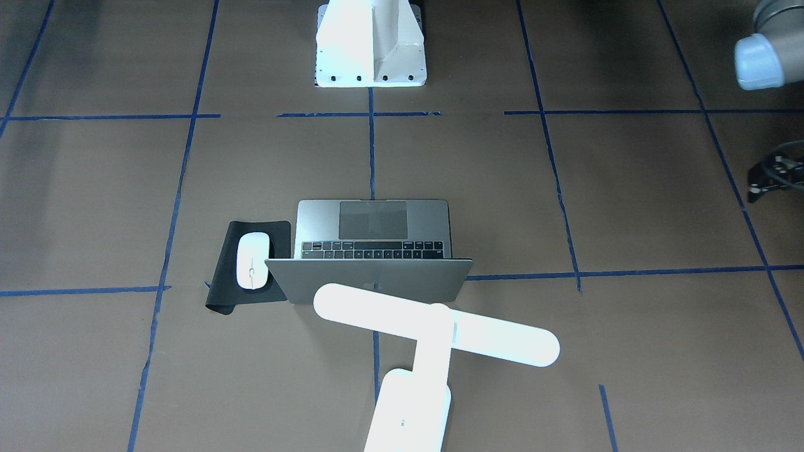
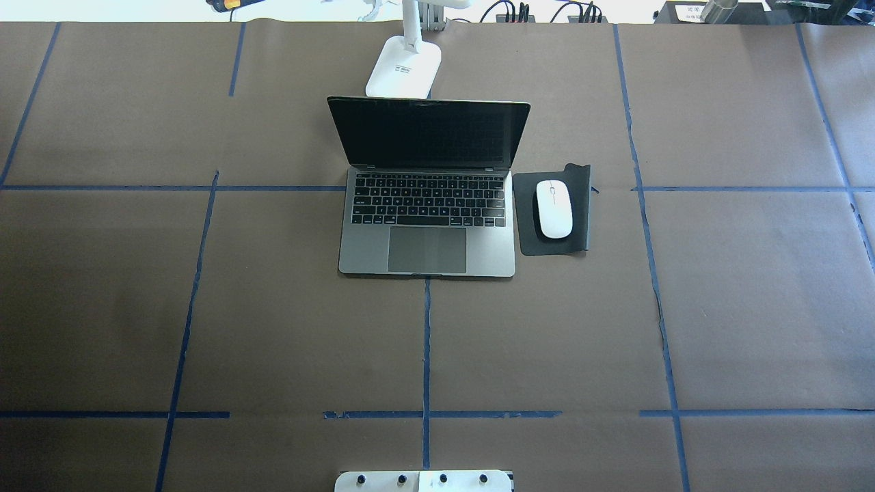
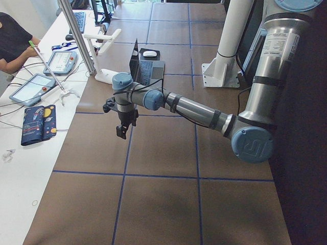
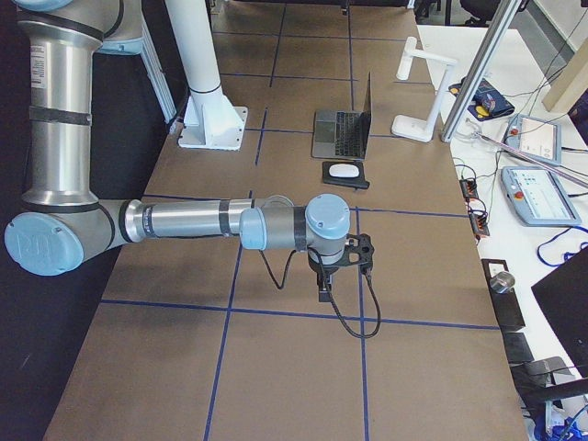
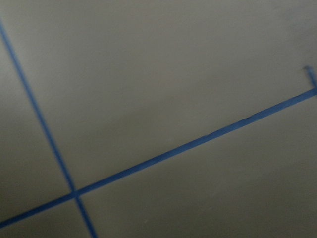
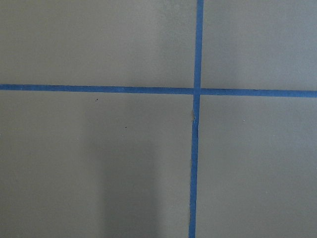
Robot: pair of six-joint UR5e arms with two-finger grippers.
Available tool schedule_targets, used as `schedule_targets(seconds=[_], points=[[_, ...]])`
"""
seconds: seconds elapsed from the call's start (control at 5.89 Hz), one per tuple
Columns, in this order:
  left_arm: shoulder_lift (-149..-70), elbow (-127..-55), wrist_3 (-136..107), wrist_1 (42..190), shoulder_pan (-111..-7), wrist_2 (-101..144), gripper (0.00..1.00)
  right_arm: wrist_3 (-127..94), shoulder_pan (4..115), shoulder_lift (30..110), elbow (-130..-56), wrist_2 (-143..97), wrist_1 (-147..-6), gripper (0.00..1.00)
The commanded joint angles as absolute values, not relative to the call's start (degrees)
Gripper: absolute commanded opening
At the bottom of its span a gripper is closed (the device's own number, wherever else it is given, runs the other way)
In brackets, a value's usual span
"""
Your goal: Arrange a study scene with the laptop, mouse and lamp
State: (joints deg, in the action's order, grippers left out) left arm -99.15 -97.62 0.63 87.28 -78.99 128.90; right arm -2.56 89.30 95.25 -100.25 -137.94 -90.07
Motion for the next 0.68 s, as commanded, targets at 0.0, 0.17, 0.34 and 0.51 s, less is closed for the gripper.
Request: schedule_targets(seconds=[0.0,0.17,0.34,0.51], points=[[-98.53,-95.72,4.19,86.31,-85.43,135.95,1.00,-2.72,89.21,95.19,-99.49,-138.08,-90.09,1.00],[-98.53,-91.80,10.48,85.53,-85.95,135.53,1.00,-2.90,89.21,95.36,-99.49,-137.82,-90.09,1.00],[-98.44,-87.49,13.59,84.47,-86.91,135.27,1.00,-2.90,89.21,95.71,-99.49,-137.55,-90.09,1.00],[-98.61,-84.93,13.62,82.98,-87.71,134.48,1.00,-2.73,89.21,96.06,-98.88,-137.29,-90.09,1.00]])
